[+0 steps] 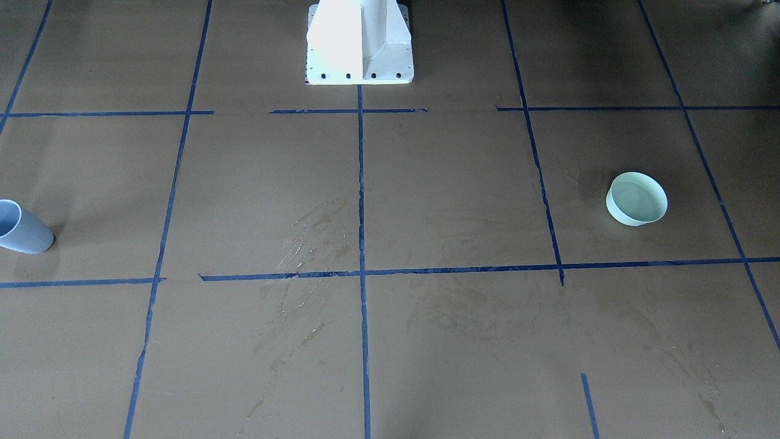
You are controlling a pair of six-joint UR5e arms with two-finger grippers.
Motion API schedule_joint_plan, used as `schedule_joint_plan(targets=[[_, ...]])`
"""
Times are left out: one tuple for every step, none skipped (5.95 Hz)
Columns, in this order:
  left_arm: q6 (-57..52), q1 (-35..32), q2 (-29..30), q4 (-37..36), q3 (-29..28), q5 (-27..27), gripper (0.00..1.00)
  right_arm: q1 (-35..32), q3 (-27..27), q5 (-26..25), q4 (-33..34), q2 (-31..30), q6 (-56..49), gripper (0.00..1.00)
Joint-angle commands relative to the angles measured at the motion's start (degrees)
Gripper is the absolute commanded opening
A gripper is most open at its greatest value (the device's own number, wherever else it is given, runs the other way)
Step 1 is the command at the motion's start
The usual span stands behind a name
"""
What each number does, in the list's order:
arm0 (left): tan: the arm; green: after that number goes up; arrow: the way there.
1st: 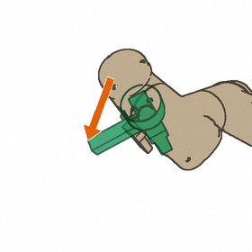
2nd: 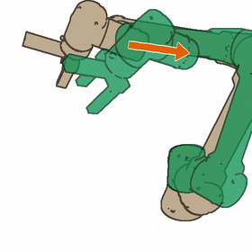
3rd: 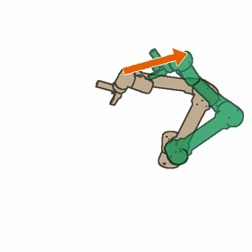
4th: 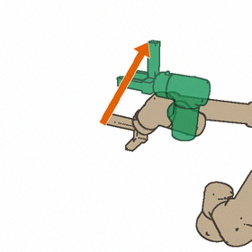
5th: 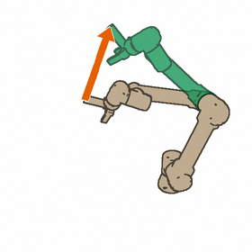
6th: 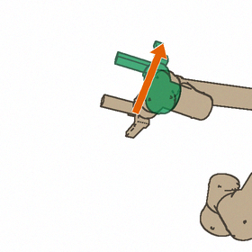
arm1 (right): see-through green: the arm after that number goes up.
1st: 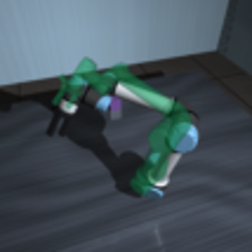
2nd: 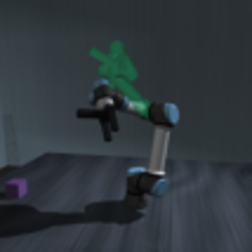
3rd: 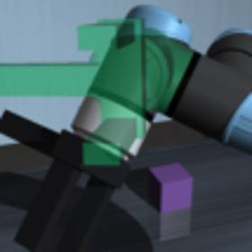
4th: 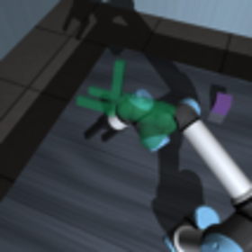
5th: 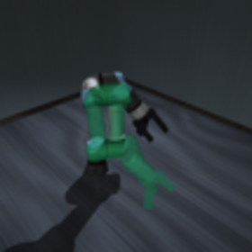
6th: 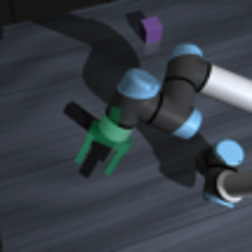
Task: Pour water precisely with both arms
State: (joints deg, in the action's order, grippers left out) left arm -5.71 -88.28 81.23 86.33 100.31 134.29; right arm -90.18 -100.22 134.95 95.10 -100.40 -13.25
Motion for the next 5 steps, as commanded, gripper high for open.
schedule_joint_plan(targets=[[0.00, 0.03, 0.15, 0.16, 0.15, 0.10, 1.00, 3.16, 1.68, -0.30, 0.96, 2.38, 0.06, 1.00], [0.00, 0.03, 0.33, 0.16, 0.15, 0.10, 1.00, 3.16, 2.48, -0.39, 0.70, 2.40, 0.41, 1.00], [-0.09, 0.03, 0.33, 0.16, 0.32, 0.10, 1.00, 3.16, 2.48, -0.30, 0.53, 2.40, 0.33, 1.00], [-0.09, 0.03, 0.42, 0.16, 0.59, 0.10, 1.00, 3.16, 2.48, -0.30, 0.44, 2.23, 0.15, 1.00], [-0.09, 0.03, 0.42, 0.16, 0.68, 0.10, 1.00, 3.16, 2.48, -0.30, 0.35, 1.96, 0.15, 1.00]])
